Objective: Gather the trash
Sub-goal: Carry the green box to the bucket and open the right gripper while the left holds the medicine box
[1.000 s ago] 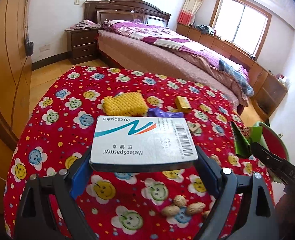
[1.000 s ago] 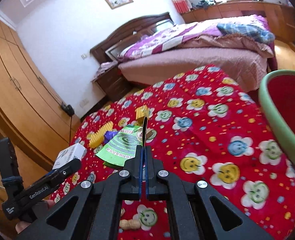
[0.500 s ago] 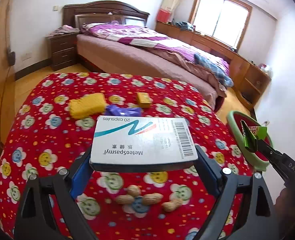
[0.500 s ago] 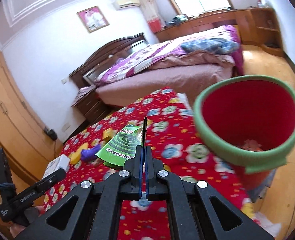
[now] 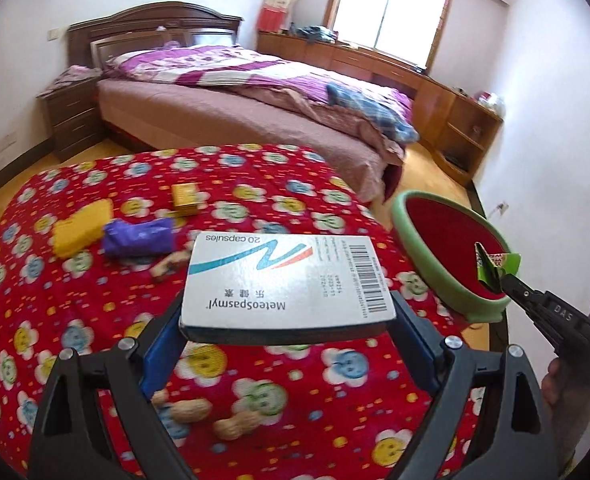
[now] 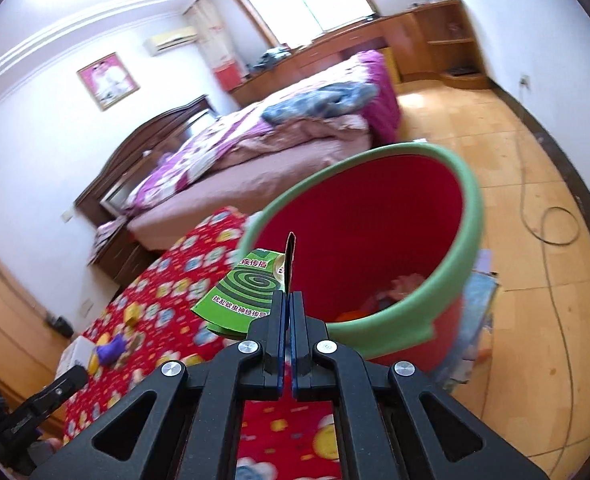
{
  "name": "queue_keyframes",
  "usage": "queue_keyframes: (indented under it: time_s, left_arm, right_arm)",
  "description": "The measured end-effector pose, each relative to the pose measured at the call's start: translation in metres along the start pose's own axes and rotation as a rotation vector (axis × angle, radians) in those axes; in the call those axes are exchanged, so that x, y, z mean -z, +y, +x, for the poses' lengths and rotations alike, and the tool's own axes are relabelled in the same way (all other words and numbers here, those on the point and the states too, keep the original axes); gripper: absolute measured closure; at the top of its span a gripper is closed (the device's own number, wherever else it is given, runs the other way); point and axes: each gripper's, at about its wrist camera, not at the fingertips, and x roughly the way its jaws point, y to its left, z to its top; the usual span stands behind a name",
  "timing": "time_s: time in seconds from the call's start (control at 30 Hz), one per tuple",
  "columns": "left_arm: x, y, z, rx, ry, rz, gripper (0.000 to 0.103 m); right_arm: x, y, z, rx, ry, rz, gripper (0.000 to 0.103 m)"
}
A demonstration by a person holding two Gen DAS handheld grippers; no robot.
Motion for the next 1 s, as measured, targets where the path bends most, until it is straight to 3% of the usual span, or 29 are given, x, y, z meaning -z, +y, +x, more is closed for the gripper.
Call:
queue_keyframes:
  time_s: [0.37,1.0]
  left_arm:
    - [-0.010,-0.051,0.030,0.081,0.026,0.100,0.011]
    - [-0.026,-0.122,0.079,0.175,0.065,0.216,0.011]
  right_arm:
    - [-0.015,-0.032,0.009,0.090,-0.030,0.020,0.097]
    - [-0.021,-0.058,-0.010,0.068,-0.073,0.028,0.078]
